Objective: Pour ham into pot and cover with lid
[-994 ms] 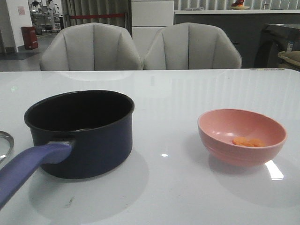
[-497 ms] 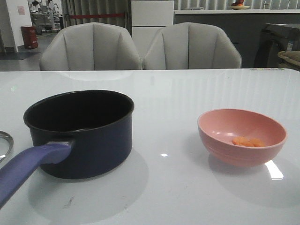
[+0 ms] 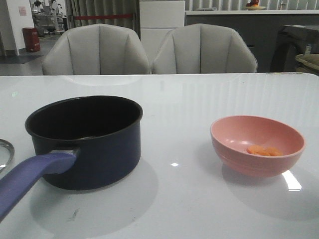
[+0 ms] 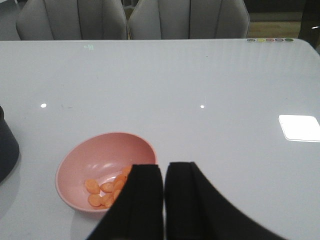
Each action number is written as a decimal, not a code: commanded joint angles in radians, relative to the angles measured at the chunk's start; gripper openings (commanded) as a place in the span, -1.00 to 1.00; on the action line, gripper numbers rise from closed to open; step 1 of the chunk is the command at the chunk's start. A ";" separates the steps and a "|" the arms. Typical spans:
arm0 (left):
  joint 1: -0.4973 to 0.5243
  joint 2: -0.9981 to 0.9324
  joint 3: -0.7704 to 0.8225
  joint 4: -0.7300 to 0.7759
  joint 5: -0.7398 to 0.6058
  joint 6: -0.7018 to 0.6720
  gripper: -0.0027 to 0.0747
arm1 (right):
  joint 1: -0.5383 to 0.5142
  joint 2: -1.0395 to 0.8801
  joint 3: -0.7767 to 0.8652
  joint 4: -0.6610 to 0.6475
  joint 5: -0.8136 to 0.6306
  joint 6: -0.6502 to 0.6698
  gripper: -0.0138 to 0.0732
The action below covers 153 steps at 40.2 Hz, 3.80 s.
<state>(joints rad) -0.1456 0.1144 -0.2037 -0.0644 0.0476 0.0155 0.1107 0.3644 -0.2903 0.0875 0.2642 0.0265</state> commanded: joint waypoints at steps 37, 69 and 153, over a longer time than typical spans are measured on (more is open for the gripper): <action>-0.007 0.008 -0.030 -0.008 -0.068 -0.005 0.09 | -0.004 1.144 -0.716 0.080 0.413 -0.035 0.39; -0.007 0.008 -0.030 -0.008 -0.068 -0.005 0.09 | -0.005 1.389 -0.830 0.080 0.360 -0.045 -0.36; -0.007 0.008 -0.030 -0.008 -0.068 -0.005 0.09 | 0.536 1.503 -0.810 -0.217 -1.522 -0.746 -0.36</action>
<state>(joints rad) -0.1456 0.1144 -0.2037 -0.0644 0.0533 0.0155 0.6478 1.9007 -1.0785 -0.1300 -1.1037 -0.7077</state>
